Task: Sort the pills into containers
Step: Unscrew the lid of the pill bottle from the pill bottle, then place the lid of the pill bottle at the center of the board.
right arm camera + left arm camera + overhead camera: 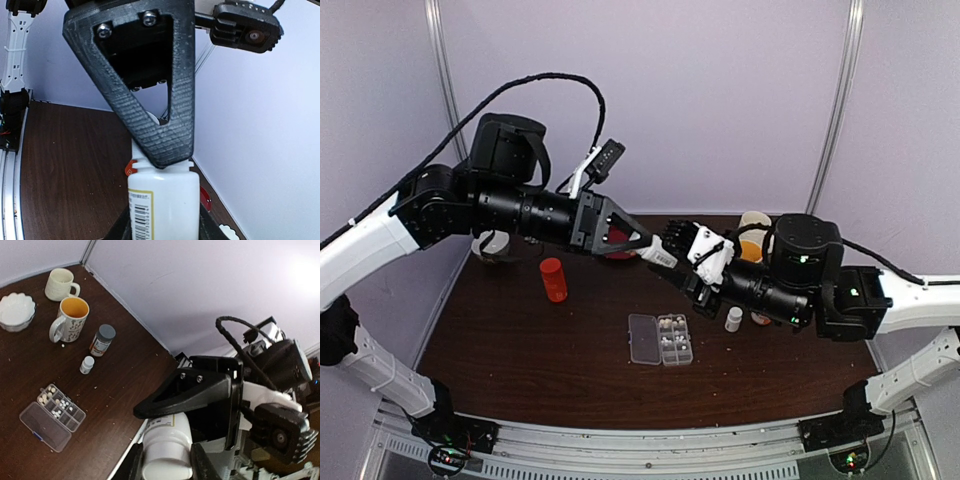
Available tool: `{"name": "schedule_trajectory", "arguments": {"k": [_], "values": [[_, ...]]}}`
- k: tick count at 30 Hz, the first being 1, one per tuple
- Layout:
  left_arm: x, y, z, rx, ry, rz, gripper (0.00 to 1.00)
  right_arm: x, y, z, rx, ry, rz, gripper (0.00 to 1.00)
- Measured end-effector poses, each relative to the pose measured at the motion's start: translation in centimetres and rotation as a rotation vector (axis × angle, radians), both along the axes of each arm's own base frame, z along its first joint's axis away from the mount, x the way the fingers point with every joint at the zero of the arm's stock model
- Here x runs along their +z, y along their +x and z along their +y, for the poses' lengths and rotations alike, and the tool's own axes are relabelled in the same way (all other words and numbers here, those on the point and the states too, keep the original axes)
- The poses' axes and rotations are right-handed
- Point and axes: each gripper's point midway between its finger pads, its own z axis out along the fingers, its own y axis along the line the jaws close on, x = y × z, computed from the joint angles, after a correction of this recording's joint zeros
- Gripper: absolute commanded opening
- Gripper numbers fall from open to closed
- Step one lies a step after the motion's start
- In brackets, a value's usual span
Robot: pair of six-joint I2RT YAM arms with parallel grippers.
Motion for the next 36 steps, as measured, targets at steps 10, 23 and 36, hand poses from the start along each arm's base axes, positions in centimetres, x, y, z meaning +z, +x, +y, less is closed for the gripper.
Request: {"name": "schedule_trajectory", "arguments": {"k": [10, 23, 36], "values": [[-2.5, 1.4, 0.7, 0.208, -0.121, 0.41, 0.01, -2.6, 0.6, -0.5, -0.075, -0.026, -0.058, 0.0], [0.7, 3.4, 1.8, 0.257, -0.269, 0.351, 0.0, -6.2, 0.3, -2.8, -0.096, -0.044, 0.053, 0.0], [-7.9, 7.8, 6.7, 0.43, 0.146, -0.129, 0.0, -13.5, -1.6, -4.6, -0.054, 0.011, 0.302, 0.0]]}}
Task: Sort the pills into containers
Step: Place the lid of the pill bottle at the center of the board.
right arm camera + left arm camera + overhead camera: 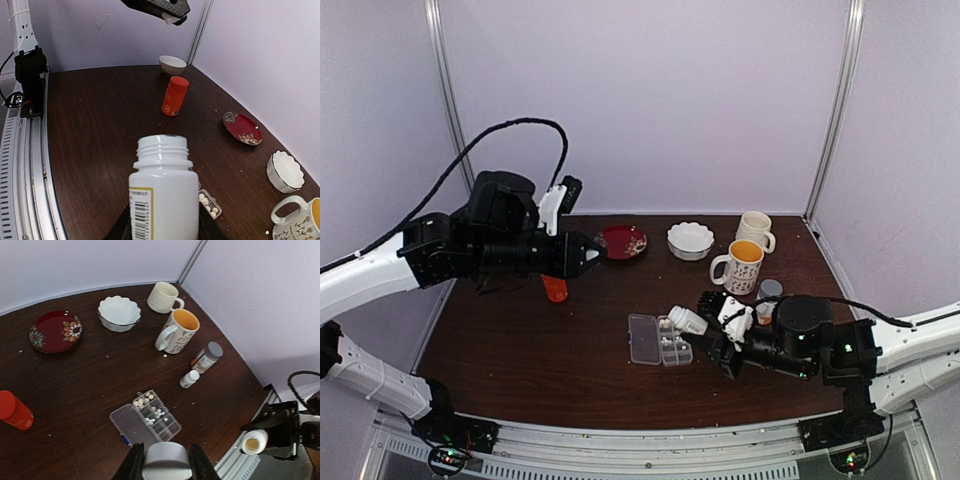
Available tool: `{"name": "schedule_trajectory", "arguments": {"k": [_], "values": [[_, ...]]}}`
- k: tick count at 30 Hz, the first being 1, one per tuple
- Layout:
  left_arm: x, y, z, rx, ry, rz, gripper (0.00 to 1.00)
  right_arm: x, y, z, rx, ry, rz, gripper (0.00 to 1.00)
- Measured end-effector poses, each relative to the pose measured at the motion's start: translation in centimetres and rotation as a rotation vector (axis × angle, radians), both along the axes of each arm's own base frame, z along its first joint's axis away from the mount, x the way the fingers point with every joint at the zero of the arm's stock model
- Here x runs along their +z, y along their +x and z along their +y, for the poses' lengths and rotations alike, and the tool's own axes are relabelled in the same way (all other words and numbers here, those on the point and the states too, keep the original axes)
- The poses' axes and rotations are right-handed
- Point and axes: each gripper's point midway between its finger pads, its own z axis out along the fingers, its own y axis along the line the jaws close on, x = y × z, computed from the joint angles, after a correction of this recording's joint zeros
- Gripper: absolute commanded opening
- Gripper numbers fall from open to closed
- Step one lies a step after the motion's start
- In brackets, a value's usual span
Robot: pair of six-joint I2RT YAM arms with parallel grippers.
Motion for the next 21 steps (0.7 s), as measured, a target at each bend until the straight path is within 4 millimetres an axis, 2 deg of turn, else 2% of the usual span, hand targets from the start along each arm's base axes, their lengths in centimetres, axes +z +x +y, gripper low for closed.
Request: {"name": "schedule_trajectory", "arguments": {"k": [4, 7, 13, 17, 21], "values": [[-6.2, 1.2, 1.3, 0.046, 0.184, 0.006, 0.0, -3.5, -0.4, -1.0, -0.013, 0.005, 0.069, 0.0], [-10.1, 2.3, 1.4, 0.064, 0.291, 0.038, 0.0, -5.8, -0.6, -1.8, -0.025, 0.006, 0.111, 0.0], [-18.9, 3.7, 0.9, 0.056, 0.482, 0.168, 0.0, -8.6, -0.6, -2.7, -0.051, 0.032, 0.161, 0.0], [-23.0, 3.5, 0.8, 0.036, 0.556, 0.24, 0.0, -11.1, -0.4, -2.8, -0.075, 0.011, 0.203, 0.0], [-25.0, 3.4, 0.7, 0.021, 0.583, 0.28, 0.0, -13.1, -0.3, -2.7, -0.096, 0.005, 0.248, 0.0]]}}
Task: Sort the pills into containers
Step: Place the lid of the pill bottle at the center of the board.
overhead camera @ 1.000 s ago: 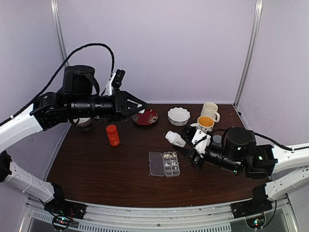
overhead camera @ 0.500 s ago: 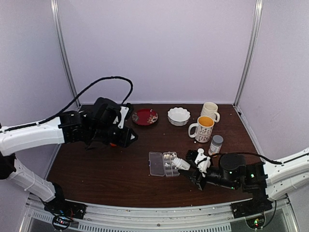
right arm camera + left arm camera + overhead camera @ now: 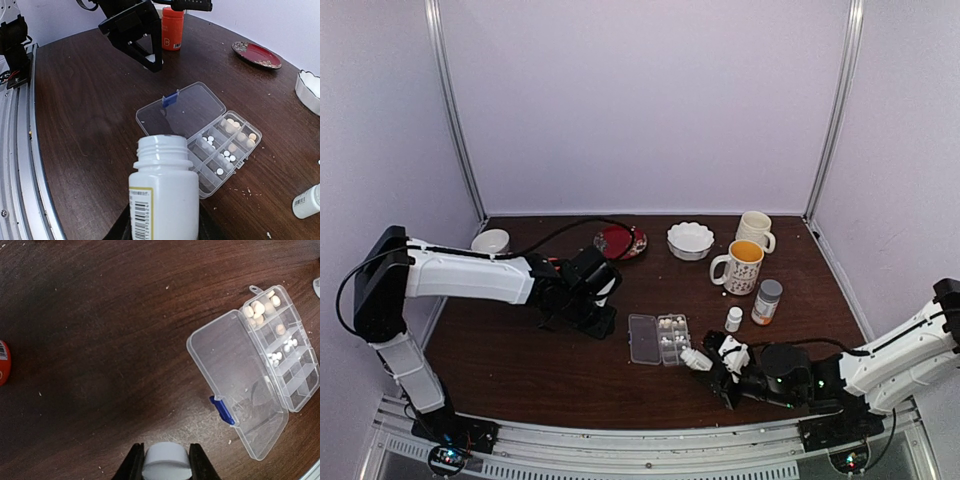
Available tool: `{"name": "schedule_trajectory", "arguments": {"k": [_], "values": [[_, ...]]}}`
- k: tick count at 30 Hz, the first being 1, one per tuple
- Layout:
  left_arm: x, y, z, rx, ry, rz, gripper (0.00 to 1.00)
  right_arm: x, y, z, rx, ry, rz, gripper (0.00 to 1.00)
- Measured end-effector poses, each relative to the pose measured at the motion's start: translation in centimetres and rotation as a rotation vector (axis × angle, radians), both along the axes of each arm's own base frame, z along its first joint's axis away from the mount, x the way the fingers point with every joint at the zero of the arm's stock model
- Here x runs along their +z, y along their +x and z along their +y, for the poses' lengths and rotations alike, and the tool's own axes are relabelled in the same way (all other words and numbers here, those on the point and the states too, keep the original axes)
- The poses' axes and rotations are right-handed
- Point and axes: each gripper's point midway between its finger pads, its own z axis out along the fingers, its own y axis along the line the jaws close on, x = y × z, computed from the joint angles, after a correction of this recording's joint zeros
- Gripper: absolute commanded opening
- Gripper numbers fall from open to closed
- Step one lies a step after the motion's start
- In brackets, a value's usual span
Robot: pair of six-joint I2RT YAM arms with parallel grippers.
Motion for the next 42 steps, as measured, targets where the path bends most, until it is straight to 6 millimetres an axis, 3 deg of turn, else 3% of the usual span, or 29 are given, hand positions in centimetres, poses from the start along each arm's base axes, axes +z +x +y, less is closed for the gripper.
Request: {"name": "schedule_trajectory", "arguments": {"k": [3, 5, 8, 12, 16, 18, 25, 28, 33, 35, 39, 42], "values": [[-0.6, 0.2, 0.0, 0.003, 0.001, 0.013, 0.0, -1.2, 0.1, -0.1, -0.015, -0.001, 0.026, 0.0], [-1.1, 0.4, -0.2, 0.005, -0.005, 0.021, 0.06, -1.6, 0.2, 0.0, -0.023, -0.001, 0.037, 0.0], [-2.2, 0.6, 0.0, 0.011, 0.01, 0.038, 0.23, -2.1, 0.5, 0.0, -0.035, 0.004, 0.05, 0.0], [-3.6, 0.4, 0.2, 0.024, 0.035, 0.062, 0.6, -3.3, 1.0, -0.1, -0.052, -0.012, 0.076, 0.0], [-3.6, 0.5, 0.2, 0.038, 0.031, 0.064, 0.76, -4.3, 1.3, -0.3, -0.065, -0.03, 0.097, 0.0], [-3.6, 0.5, 0.2, 0.045, 0.031, 0.066, 0.79, -4.5, 1.7, -0.5, -0.077, -0.027, 0.113, 0.0], [-3.2, 0.5, 0.3, 0.052, 0.022, 0.062, 0.76, -4.6, 2.8, -0.8, -0.11, -0.012, 0.15, 0.0], [-1.7, 0.6, 0.1, 0.05, -0.006, 0.041, 0.72, -4.6, 3.0, -0.6, -0.11, -0.016, 0.166, 0.0], [2.5, -0.2, -1.6, -0.018, -0.074, -0.038, 0.64, -4.8, 3.1, -0.2, -0.111, -0.025, 0.189, 0.0], [4.4, -0.9, -3.0, -0.059, -0.109, -0.07, 0.58, -5.1, 3.2, -0.2, -0.113, -0.032, 0.199, 0.0], [7.6, -2.5, -6.5, -0.153, -0.199, -0.12, 0.3, -5.6, 3.5, -0.4, -0.127, -0.047, 0.217, 0.0], [8.4, -3.4, -8.2, -0.201, -0.26, -0.129, 0.15, -5.8, 3.7, -0.7, -0.14, -0.052, 0.23, 0.0]]}}
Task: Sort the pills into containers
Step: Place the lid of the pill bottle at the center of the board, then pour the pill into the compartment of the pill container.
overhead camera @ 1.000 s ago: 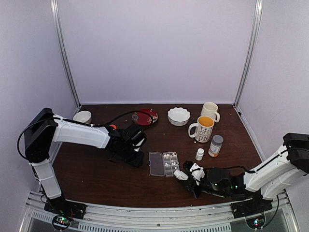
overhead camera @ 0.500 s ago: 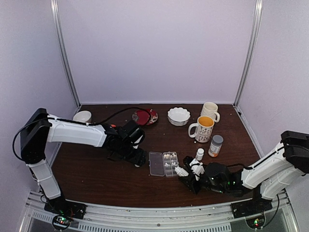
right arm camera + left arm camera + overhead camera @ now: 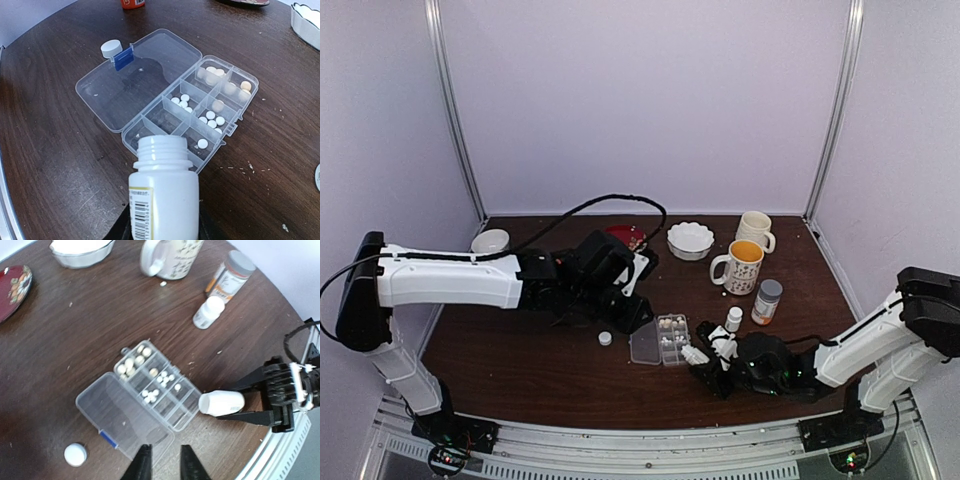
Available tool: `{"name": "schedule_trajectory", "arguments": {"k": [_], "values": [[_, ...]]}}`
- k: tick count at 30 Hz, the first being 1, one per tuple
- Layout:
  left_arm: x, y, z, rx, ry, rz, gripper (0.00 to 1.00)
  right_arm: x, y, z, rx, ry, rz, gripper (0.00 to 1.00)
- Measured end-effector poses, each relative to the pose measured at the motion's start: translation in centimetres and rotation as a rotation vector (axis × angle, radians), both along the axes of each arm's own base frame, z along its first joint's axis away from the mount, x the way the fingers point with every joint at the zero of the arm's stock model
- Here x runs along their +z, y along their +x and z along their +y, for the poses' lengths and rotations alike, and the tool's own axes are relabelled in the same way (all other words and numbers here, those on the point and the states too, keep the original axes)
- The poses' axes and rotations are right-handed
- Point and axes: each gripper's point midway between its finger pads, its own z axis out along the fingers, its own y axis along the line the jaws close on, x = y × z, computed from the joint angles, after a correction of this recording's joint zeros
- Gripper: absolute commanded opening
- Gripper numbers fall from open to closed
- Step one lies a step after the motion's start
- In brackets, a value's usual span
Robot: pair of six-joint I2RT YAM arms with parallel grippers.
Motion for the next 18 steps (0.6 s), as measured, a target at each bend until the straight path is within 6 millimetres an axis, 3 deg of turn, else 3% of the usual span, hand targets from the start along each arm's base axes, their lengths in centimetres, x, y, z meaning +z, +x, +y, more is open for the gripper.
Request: {"name": "schedule_trajectory", "arguments": {"k": [6, 13, 18], "values": [[0.4, -0.6, -2.0, -0.06, -0.12, -0.007, 0.04, -0.3, 0.3, -0.2, -0.013, -0.012, 0.023, 0.0], [1.0, -1.6, -4.7, -0.151, -0.261, -0.01, 0.02, -0.8, 0.2, -0.3, -0.008, -0.023, 0.039, 0.0], [-0.9, -2.7, -7.2, -0.211, -0.306, 0.03, 0.0, -1.0, 0.3, -0.1, -0.007, -0.027, 0.046, 0.0]]}}
